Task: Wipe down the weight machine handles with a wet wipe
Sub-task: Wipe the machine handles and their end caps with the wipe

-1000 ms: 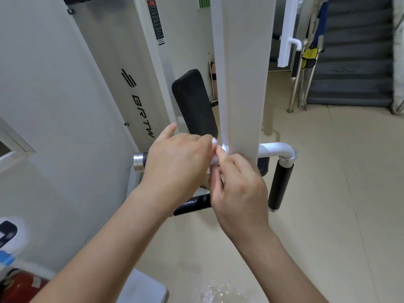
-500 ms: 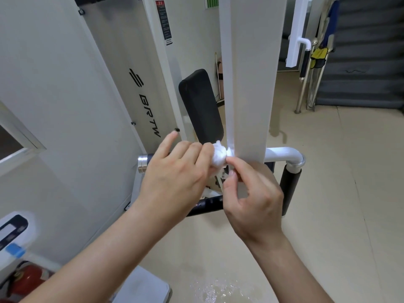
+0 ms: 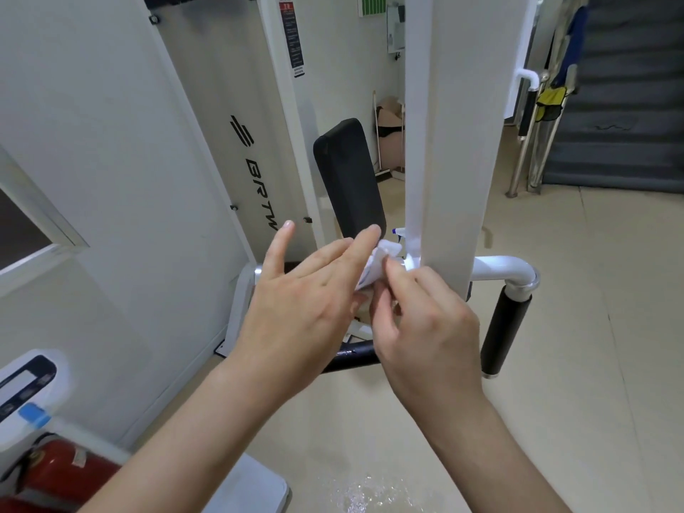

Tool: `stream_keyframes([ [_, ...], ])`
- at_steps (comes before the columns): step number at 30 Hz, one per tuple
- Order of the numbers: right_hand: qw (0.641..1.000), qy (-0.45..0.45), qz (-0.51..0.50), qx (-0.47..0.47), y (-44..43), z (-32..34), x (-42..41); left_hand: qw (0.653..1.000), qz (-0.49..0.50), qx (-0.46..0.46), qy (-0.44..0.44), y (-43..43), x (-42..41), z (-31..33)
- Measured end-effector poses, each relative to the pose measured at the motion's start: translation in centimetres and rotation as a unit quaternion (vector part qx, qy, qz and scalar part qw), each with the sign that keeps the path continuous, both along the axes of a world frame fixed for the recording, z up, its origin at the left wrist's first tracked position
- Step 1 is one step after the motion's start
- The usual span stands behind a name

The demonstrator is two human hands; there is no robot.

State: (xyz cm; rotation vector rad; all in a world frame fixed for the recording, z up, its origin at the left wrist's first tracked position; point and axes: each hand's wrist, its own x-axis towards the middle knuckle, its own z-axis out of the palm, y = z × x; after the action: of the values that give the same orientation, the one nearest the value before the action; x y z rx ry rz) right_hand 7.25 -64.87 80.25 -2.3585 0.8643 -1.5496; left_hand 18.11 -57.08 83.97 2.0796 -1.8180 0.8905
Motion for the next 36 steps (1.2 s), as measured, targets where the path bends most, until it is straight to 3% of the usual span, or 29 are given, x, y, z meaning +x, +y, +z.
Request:
stream_keyframes([
  [2,0.999,0.030,-0.020,0.000,0.0,0.7,-0.1,0.998,0.018,-0.008,0.065,1.3,0.4,0.6],
  [5,0.997,0.060,-0.037,0.015,0.3,1.9,0.2,0.977,0.035,-0.089,0.189,3.0,1.7,1.2],
  [15,0.994,0.099,-0.037,-0.019,0.1,3.3,2.3,0.969,0.034,-0.139,0.204,2.9,2.9,-0.3],
  [21,0.996,0.065,0.049,-0.025,0.1,2.6,3.1,0.931,-0.004,-0.179,0.319,3.9,3.2,-0.7],
  [24,0.998,0.058,0.033,-0.006,-0.1,2.8,2.4,0.903,-0.018,-0.193,0.383,4.2,3.2,-0.6],
  [28,0.999,0.023,0.047,-0.004,1.8,3.1,4.6,0.921,-0.018,-0.176,0.347,4.5,3.4,-0.8],
  [32,0.995,0.019,0.099,-0.002,1.9,3.0,4.8,0.886,-0.028,-0.195,0.419,4.7,3.6,-0.5],
  [36,0.998,-0.007,0.052,0.037,1.5,3.1,4.1,0.894,-0.031,-0.188,0.405,4.3,3.3,-0.7],
])
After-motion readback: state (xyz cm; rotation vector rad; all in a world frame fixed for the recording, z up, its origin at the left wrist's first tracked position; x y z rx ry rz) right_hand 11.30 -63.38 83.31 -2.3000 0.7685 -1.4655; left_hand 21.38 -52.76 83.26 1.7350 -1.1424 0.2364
